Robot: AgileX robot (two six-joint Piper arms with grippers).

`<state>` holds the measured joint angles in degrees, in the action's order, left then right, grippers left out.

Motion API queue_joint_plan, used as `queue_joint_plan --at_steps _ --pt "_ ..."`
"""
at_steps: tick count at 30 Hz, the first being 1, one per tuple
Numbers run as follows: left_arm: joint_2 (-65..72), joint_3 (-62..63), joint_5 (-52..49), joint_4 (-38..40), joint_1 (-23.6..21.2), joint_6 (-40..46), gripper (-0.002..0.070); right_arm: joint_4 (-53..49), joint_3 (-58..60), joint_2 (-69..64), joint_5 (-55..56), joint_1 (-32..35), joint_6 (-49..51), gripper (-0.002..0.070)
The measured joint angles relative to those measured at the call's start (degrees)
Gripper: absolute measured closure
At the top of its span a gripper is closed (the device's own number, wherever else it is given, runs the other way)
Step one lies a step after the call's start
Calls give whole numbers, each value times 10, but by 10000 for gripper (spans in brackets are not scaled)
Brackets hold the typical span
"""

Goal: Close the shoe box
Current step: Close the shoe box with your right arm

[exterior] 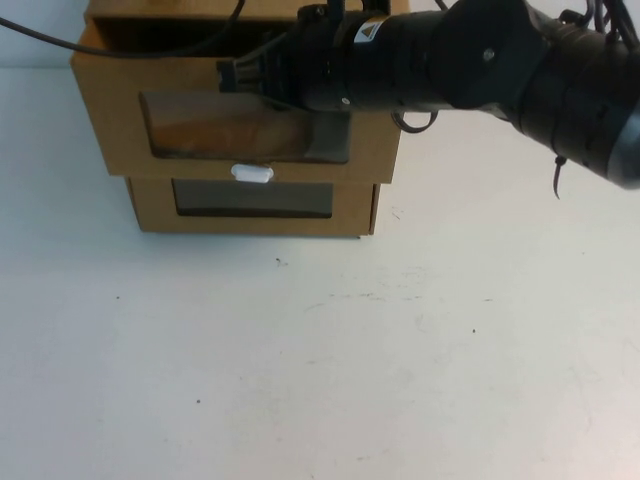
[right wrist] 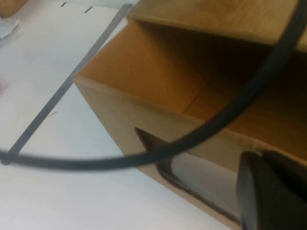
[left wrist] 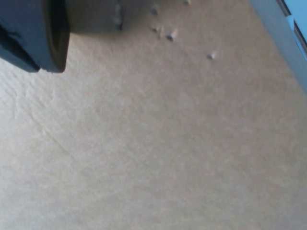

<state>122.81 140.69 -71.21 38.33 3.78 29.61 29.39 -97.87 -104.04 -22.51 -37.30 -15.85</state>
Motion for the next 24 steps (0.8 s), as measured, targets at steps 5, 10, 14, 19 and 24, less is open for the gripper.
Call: queue_joint_plan --at_steps 5,10,14,19,24 --pt "0 0 0 0 0 -1 680 10 -35 -21 -22 12 0 687" --pt "0 0 0 0 0 -1 680 9 -62 -36 -44 15 0 687" --pt "0 0 0 0 0 -1 680 18 -70 -37 -68 15 -14 687" --pt "0 0 0 0 0 -1 680 19 -77 -37 -80 15 -18 687" --pt "0 0 0 0 0 -1 680 19 -80 -47 -77 15 -19 687"
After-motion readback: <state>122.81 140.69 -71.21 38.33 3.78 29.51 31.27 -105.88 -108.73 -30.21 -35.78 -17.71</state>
